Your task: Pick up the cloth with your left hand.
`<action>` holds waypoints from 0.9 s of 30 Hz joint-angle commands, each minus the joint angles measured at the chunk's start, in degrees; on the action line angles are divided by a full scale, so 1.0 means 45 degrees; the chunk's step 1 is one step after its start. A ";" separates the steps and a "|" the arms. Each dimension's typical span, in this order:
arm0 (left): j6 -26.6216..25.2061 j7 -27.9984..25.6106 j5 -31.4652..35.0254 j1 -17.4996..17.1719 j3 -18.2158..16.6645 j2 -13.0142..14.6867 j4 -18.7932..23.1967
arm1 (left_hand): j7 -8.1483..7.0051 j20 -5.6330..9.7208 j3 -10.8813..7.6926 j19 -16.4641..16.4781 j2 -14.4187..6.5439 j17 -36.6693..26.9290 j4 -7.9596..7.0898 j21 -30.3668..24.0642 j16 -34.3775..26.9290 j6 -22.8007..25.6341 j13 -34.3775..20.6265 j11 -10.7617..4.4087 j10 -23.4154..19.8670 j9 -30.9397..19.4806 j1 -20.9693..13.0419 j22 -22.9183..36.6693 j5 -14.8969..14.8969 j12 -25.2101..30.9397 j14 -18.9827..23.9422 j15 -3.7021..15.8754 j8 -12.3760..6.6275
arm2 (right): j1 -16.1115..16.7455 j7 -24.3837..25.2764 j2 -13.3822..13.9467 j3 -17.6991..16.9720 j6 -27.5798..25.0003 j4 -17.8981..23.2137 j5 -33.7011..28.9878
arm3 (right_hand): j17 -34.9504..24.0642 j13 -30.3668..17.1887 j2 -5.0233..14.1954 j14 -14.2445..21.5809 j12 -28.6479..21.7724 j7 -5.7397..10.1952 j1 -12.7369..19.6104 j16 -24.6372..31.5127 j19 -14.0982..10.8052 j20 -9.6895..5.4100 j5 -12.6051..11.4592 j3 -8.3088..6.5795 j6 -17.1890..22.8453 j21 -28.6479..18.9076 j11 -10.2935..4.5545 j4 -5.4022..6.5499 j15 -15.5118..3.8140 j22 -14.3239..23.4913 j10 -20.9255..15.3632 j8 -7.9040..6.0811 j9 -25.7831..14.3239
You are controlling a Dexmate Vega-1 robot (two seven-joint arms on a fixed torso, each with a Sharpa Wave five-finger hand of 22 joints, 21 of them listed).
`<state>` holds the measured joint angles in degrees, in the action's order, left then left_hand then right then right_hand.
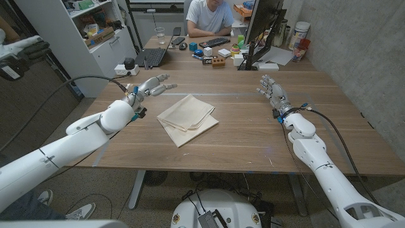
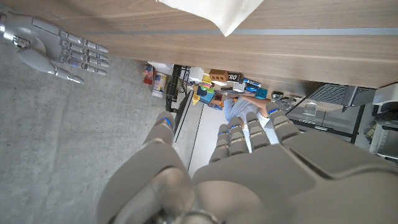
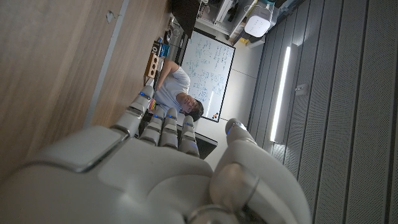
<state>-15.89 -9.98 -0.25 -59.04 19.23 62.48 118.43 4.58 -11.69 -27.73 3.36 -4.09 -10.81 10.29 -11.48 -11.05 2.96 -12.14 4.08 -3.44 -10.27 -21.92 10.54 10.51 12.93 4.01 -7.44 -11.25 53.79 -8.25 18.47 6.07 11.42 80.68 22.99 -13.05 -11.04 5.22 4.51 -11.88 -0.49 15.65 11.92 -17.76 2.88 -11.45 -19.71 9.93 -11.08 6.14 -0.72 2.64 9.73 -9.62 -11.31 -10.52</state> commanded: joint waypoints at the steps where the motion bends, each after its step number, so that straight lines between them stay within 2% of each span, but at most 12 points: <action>1: -0.2281 0.1137 0.1516 0.0460 0.0632 0.1106 0.1437 | 0.0004 -0.0115 -0.0099 0.0018 -0.0016 -0.0037 0.0052 -0.0096 -0.0120 -0.0150 -0.0047 -0.0059 0.0061 -0.0058 -0.0263 0.0055 -0.0014 0.0004 0.0130 -0.0064 -0.0028 | -0.0105 0.0013 0.0050 0.0079 -0.0232 0.0093 -0.0067 | 0.0012 -0.0034 -0.0015 0.0046 0.0027 0.0126 -0.0046 0.0034 0.0027 0.0120 -0.0050 -0.0032 0.0015 -0.0011 -0.0008 -0.0069 0.0010 0.0037 -0.0086 -0.0037 -0.0073; 3: -0.2174 0.1252 0.1729 0.0507 0.0746 0.1200 0.1456 | -0.0059 -0.0126 -0.0131 0.0044 0.0000 -0.0040 0.0064 -0.0108 -0.0140 -0.0163 -0.0056 -0.0071 0.0075 -0.0060 -0.0382 0.0060 -0.0017 0.0006 0.0183 -0.0069 -0.0033 | -0.0117 0.0004 0.0036 0.0090 -0.0226 0.0071 -0.0065 | 0.0012 -0.0035 -0.0015 0.0043 0.0029 0.0125 -0.0052 0.0033 0.0028 0.0127 -0.0049 -0.0029 0.0013 -0.0010 -0.0009 -0.0069 -0.0001 0.0038 -0.0081 -0.0035 -0.0073; 7: -0.2928 0.1757 0.2639 0.0895 0.1319 0.1189 0.1714 | -0.0177 -0.0137 -0.0179 0.0119 0.0030 -0.0045 0.0076 -0.0139 -0.0163 -0.0190 -0.0069 -0.0089 0.0081 -0.0063 -0.0570 0.0071 -0.0023 0.0015 0.0248 -0.0048 -0.0038 | -0.0165 -0.0002 0.0013 0.0130 -0.0241 0.0037 -0.0087 | 0.0018 -0.0035 -0.0022 0.0046 0.0029 0.0135 -0.0051 0.0031 0.0031 0.0142 -0.0048 -0.0028 0.0025 -0.0010 -0.0012 -0.0080 0.0009 0.0038 -0.0087 -0.0037 -0.0075; 8: -0.3276 0.2025 0.3260 0.1128 0.1695 0.1215 0.1853 | -0.0179 -0.0138 -0.0185 0.0133 0.0034 -0.0045 0.0077 -0.0144 -0.0164 -0.0192 -0.0071 -0.0084 0.0082 -0.0063 -0.0596 0.0073 -0.0023 0.0016 0.0253 -0.0050 -0.0040 | -0.0204 -0.0033 -0.0008 0.0147 -0.0206 -0.0009 -0.0082 | 0.0018 -0.0035 -0.0022 0.0049 0.0027 0.0138 -0.0059 0.0033 0.0032 0.0151 -0.0047 -0.0025 0.0027 -0.0010 0.0009 -0.0078 0.0007 0.0039 -0.0094 -0.0037 -0.0075; 10: -0.3290 0.2132 0.3348 0.1133 0.1703 0.1191 0.1864 | -0.0224 -0.0142 -0.0203 0.0177 0.0050 -0.0047 0.0079 -0.0162 -0.0165 -0.0204 -0.0077 -0.0096 0.0083 -0.0064 -0.0675 0.0079 -0.0027 0.0021 0.0260 -0.0063 -0.0042 | -0.0223 -0.0045 -0.0013 0.0160 -0.0194 -0.0018 -0.0090 | 0.0021 -0.0035 -0.0025 0.0054 0.0030 0.0126 -0.0057 0.0033 0.0034 0.0157 -0.0047 -0.0025 0.0024 -0.0009 -0.0005 -0.0085 0.0005 0.0039 -0.0089 -0.0035 -0.0076; 12: -0.4053 0.2404 0.4823 0.1438 0.2410 0.1164 0.2198 | -0.0224 -0.0144 -0.0213 0.0205 0.0061 -0.0048 0.0080 -0.0173 -0.0169 -0.0220 -0.0081 -0.0094 0.0093 -0.0065 -0.0724 0.0082 -0.0029 0.0020 0.0275 -0.0064 -0.0040 | -0.0275 -0.0087 -0.0012 0.0194 -0.0165 -0.0050 -0.0110 | 0.0023 -0.0035 -0.0024 0.0053 0.0032 0.0129 -0.0060 0.0032 0.0043 0.0177 -0.0048 -0.0025 0.0033 -0.0006 -0.0011 -0.0086 0.0001 0.0039 -0.0087 -0.0037 -0.0076; 15: -0.4329 0.2318 0.5477 0.1337 0.2556 0.1005 0.2341 | -0.0250 -0.0149 -0.0231 0.0268 0.0091 -0.0050 0.0083 -0.0198 -0.0171 -0.0244 -0.0089 -0.0094 0.0097 -0.0066 -0.0820 0.0092 -0.0034 0.0025 0.0284 -0.0065 -0.0039 | -0.0307 -0.0091 -0.0070 0.0197 -0.0109 -0.0130 -0.0080 | 0.0026 -0.0035 -0.0029 0.0046 0.0034 0.0128 -0.0061 0.0028 0.0052 0.0175 -0.0047 -0.0023 0.0030 -0.0003 -0.0009 -0.0092 0.0012 0.0040 -0.0084 -0.0034 -0.0077; 20: -0.4192 0.2296 0.5401 0.1093 0.2398 0.0693 0.2317 | -0.0311 -0.0167 -0.0214 0.0470 0.0266 -0.0054 0.0084 -0.0278 -0.0204 -0.0256 -0.0107 -0.0054 0.0106 -0.0068 -0.0999 0.0122 -0.0066 0.0037 0.0391 -0.0183 -0.0056 | -0.0338 -0.0092 -0.0088 0.0250 -0.0103 -0.0212 -0.0125 | 0.0028 -0.0036 -0.0034 0.0050 0.0037 0.0120 -0.0073 0.0029 0.0055 0.0173 -0.0046 -0.0018 0.0036 -0.0003 -0.0014 -0.0096 0.0012 0.0041 -0.0082 -0.0034 -0.0078; 23: -0.4151 0.2200 0.5579 0.1039 0.2515 0.0435 0.2237 | -0.0428 -0.0173 -0.0128 0.0923 0.0612 -0.0063 0.0062 -0.0458 -0.0283 -0.0177 -0.0142 0.0011 0.0000 -0.0073 -0.1209 0.0182 -0.0094 0.0109 0.0642 -0.0255 -0.0115 | -0.0382 -0.0137 -0.0121 0.0264 -0.0079 -0.0310 -0.0101 | 0.0032 -0.0036 -0.0042 0.0059 0.0037 0.0124 -0.0076 0.0031 0.0056 0.0186 -0.0046 -0.0015 0.0039 -0.0003 -0.0015 -0.0102 0.0015 0.0041 -0.0086 -0.0033 -0.0078; 26: -0.4132 0.2186 0.5940 0.1081 0.2772 0.0193 0.2108 | -0.0507 -0.0186 -0.0056 0.2225 0.1111 -0.0090 -0.0012 -0.0923 -0.0443 0.0098 -0.0224 -0.0001 -0.0281 -0.0085 -0.1852 0.0272 -0.0075 0.0276 0.1264 -0.0243 -0.0224 | -0.0412 -0.0149 -0.0119 0.0285 -0.0074 -0.0338 -0.0129 | 0.0033 -0.0036 -0.0041 0.0062 0.0038 0.0124 -0.0082 0.0031 0.0053 0.0186 -0.0046 -0.0013 0.0043 -0.0005 -0.0010 -0.0103 0.0022 0.0041 -0.0086 -0.0033 -0.0079; 27: -0.4155 0.2336 0.5999 0.1126 0.2839 0.0150 0.2099 | -0.0522 -0.0186 -0.0045 0.2424 0.1168 -0.0092 -0.0026 -0.0986 -0.0469 0.0162 -0.0237 -0.0049 -0.0375 -0.0087 -0.1945 0.0274 -0.0075 0.0320 0.1373 -0.0248 -0.0240 | -0.0417 -0.0153 -0.0113 0.0293 -0.0075 -0.0336 -0.0142 | 0.0033 -0.0036 -0.0041 0.0059 0.0039 0.0122 -0.0083 0.0030 0.0053 0.0185 -0.0046 -0.0013 0.0042 -0.0005 -0.0010 -0.0104 0.0021 0.0042 -0.0083 -0.0032 -0.0079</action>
<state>-33.19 -0.54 21.54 -54.18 29.23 65.58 127.85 2.30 -12.36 -28.33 11.10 0.05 -11.05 10.38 -14.73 -12.55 2.59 -12.88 4.14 -4.05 -10.55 -29.06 11.55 10.08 13.71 8.45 -8.53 -11.77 52.44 -8.57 18.21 7.02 10.73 79.94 22.53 -12.78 -11.04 5.22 4.51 -11.87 -0.30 15.65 11.92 -17.34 3.29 -11.45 -19.71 9.72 -11.08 6.13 -0.71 2.65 9.72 -9.62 -11.30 -10.81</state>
